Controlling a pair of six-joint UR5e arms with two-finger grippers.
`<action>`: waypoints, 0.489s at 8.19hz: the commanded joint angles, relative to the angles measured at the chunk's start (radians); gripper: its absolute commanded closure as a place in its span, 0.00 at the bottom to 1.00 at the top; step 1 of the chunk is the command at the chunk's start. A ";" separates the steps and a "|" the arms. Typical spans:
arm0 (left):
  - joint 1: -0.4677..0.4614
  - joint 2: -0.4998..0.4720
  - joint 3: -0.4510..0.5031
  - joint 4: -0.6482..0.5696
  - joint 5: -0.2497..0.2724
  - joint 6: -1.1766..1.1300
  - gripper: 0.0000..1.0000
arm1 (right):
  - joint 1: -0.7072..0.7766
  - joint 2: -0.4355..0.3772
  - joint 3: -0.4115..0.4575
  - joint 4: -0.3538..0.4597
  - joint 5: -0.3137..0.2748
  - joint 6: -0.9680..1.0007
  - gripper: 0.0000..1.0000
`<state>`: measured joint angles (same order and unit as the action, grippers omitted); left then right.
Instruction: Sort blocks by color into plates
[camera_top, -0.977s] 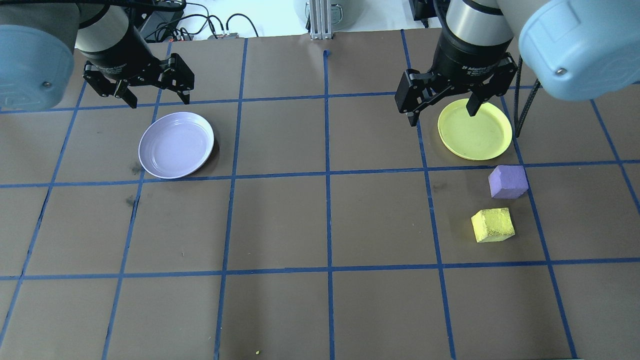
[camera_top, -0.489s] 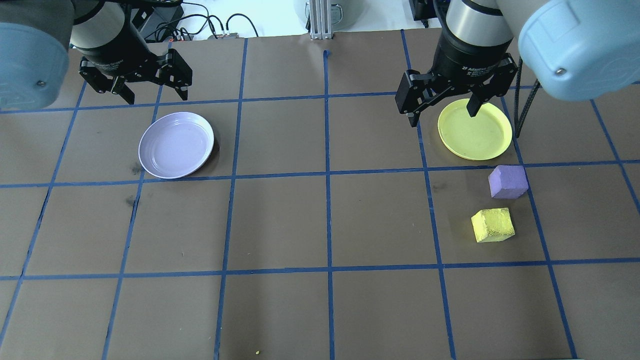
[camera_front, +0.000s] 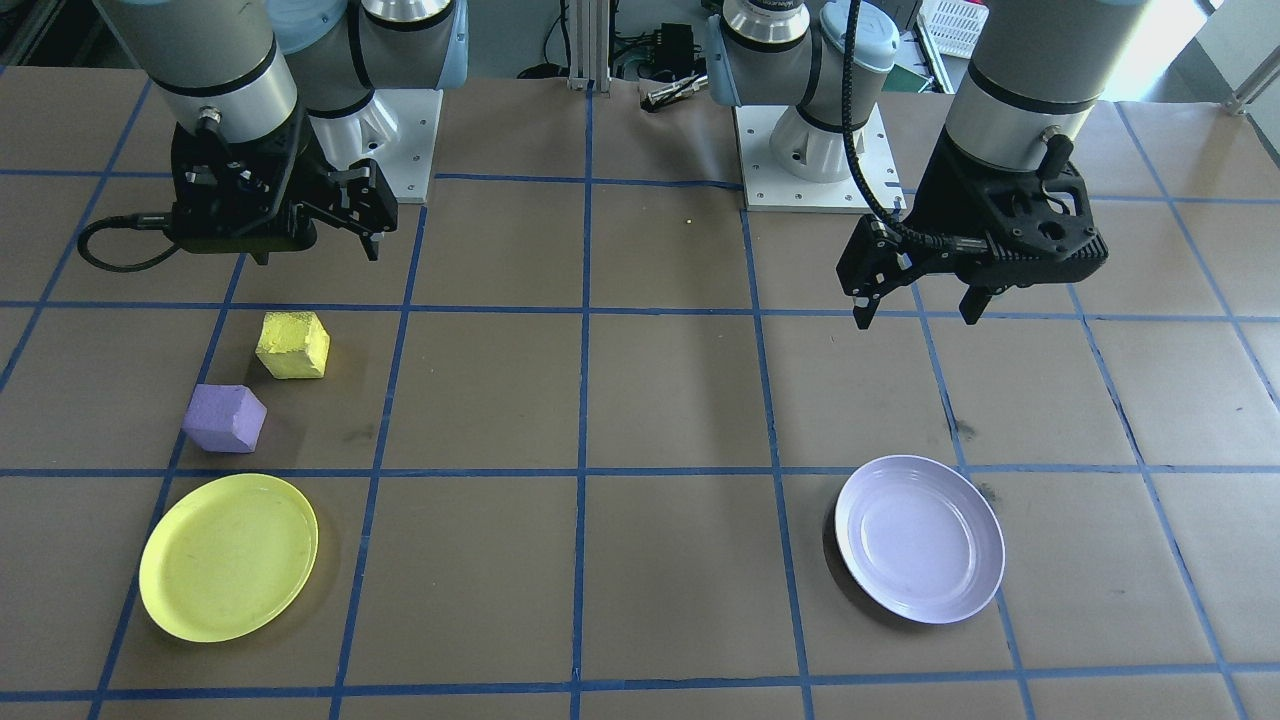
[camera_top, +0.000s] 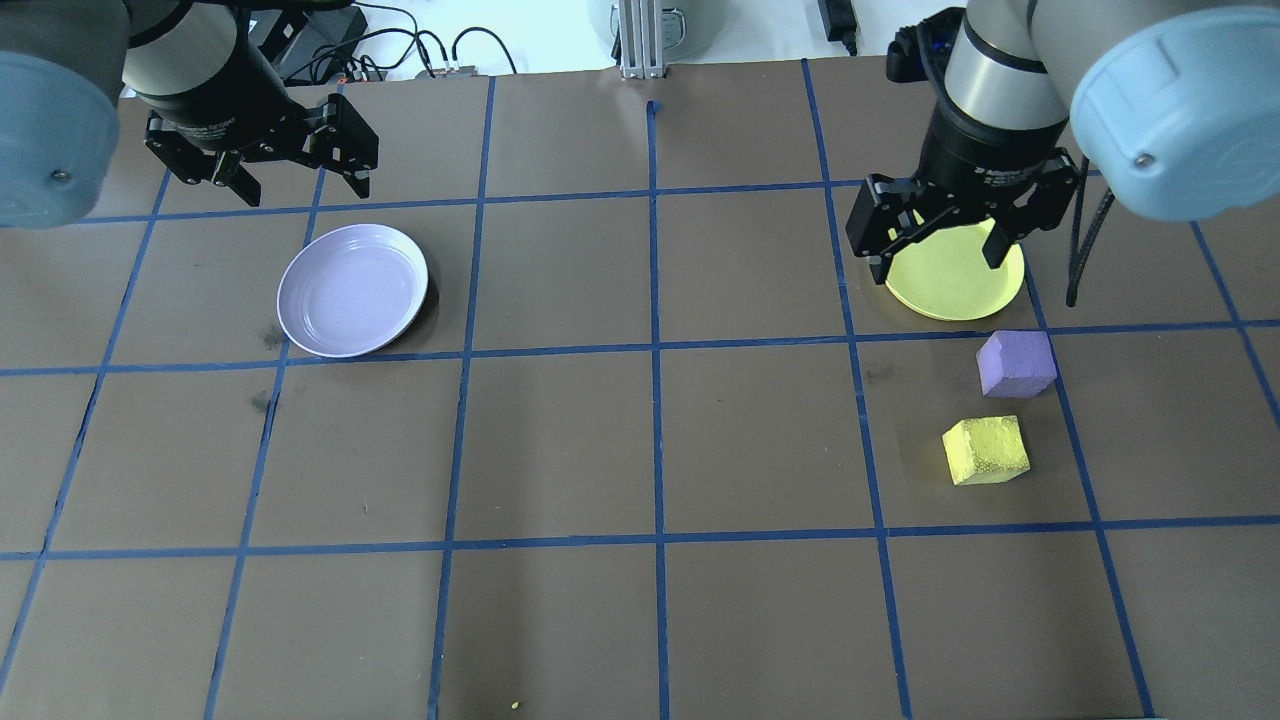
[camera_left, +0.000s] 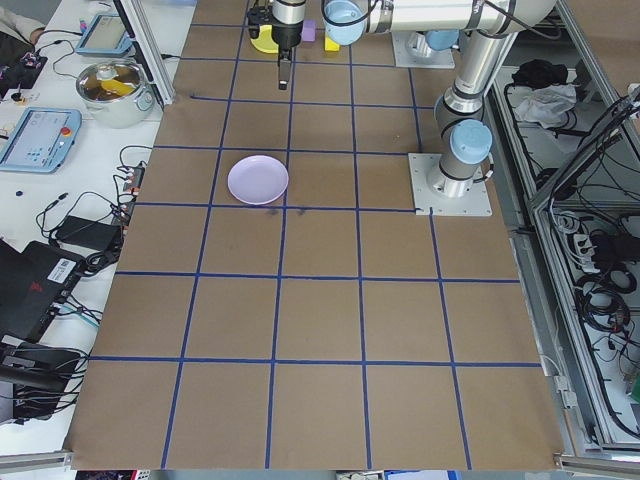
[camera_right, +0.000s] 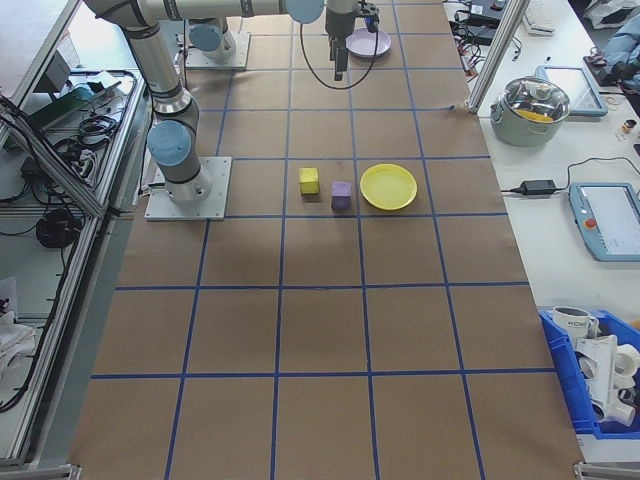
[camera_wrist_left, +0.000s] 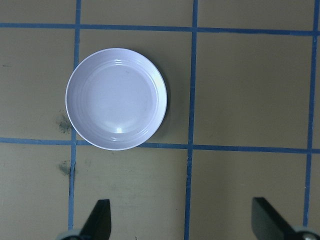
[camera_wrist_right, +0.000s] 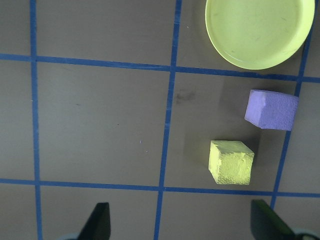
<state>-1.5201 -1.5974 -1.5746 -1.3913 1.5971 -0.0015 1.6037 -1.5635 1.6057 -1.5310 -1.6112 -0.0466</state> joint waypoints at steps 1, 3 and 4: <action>0.000 -0.001 -0.001 0.000 -0.002 0.000 0.00 | -0.121 -0.024 0.153 -0.033 -0.061 -0.083 0.00; 0.000 0.001 -0.004 0.000 -0.002 0.000 0.00 | -0.218 -0.012 0.317 -0.160 -0.053 -0.176 0.00; 0.000 0.001 -0.005 0.000 0.000 0.000 0.00 | -0.272 -0.010 0.394 -0.207 -0.041 -0.214 0.00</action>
<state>-1.5202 -1.5965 -1.5776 -1.3913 1.5954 -0.0015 1.4278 -1.5795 1.8539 -1.6391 -1.6637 -0.1743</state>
